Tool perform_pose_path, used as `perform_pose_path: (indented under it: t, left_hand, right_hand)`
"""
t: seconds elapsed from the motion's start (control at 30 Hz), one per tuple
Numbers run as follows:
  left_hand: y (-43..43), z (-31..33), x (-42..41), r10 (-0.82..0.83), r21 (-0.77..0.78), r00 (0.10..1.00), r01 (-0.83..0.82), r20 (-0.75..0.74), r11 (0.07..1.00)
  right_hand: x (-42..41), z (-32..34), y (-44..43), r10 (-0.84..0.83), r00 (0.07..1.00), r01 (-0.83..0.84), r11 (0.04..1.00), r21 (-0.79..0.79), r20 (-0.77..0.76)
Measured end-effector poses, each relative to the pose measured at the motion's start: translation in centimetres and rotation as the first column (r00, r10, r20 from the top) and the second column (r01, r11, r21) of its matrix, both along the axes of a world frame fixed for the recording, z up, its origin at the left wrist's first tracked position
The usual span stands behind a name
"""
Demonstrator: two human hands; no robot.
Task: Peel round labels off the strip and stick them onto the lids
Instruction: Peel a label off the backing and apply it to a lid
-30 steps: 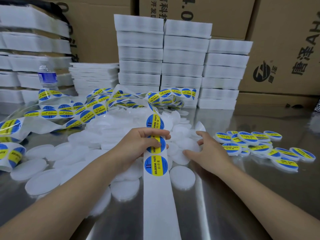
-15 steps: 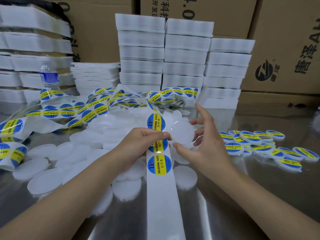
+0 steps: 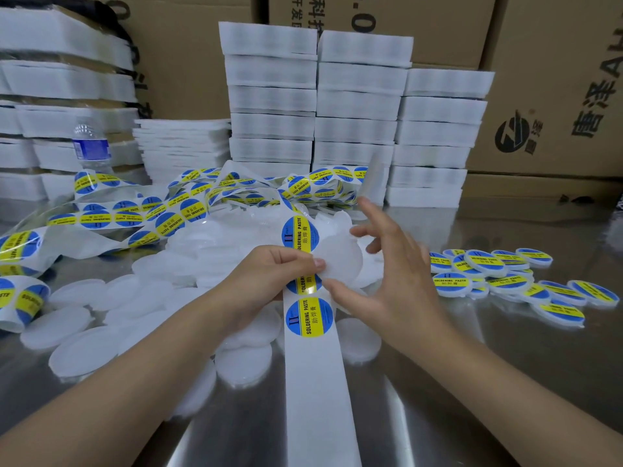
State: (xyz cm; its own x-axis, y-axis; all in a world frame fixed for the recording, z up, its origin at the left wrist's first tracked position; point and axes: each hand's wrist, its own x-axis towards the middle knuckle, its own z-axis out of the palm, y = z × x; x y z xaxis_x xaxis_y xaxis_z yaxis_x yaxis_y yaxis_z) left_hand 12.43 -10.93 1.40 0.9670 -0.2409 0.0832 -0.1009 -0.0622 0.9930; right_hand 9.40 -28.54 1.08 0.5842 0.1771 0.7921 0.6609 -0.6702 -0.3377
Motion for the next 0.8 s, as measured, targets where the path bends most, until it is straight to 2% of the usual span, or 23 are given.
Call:
perform_pose_path:
  t: [0.03,0.1,0.17,0.2,0.27,0.37,0.47,0.6,0.8]
  left_hand:
    - [0.0,0.0,0.0,0.006,0.004,1.0,-0.006,0.0,1.0]
    - [0.0,0.0,0.0,0.008,0.013,1.0,-0.008,-0.003,1.0]
    - [0.0,0.0,-0.1,0.005,0.018,1.0,-0.005,-0.014,1.0]
    - [0.0,0.0,-0.1,0.005,0.02,1.0,-0.005,-0.014,1.0]
    - [0.0,0.1,-0.1,0.007,0.03,1.0,-0.007,-0.017,1.0]
    - [0.0,0.2,-0.2,-0.008,0.029,1.0,0.009,-0.023,1.0]
    - [0.0,0.1,-0.1,-0.021,0.018,1.0,0.021,-0.017,1.0]
    - [0.1,0.0,-0.1,-0.037,0.026,0.999,0.037,-0.009,0.999]
    - [0.1,0.0,0.0,-0.059,0.042,0.998,0.059,0.008,0.997]
  right_hand:
    - [-0.2,0.2,0.1,-0.007,1.0,0.006,0.999,0.048,0.027]
    - [-0.6,0.6,0.3,0.129,0.992,-0.119,0.954,0.275,-0.015]
    - [-0.8,1.3,0.3,0.342,0.938,-0.251,0.795,0.553,-0.065]
    - [-0.6,1.5,0.1,0.403,0.91,-0.248,0.713,0.656,-0.094]
    - [-0.1,1.9,-0.3,0.426,0.882,-0.131,0.636,0.76,-0.204]
    - [0.5,2.0,-0.7,0.377,0.852,0.059,0.619,0.783,-0.363]
    - [0.8,1.9,-1.0,0.341,0.816,0.168,0.632,0.757,-0.466]
    - [0.8,1.9,-0.7,0.325,0.789,0.231,0.631,0.741,-0.522]
    - [0.6,1.8,-0.4,0.276,0.788,0.238,0.687,0.686,-0.55]
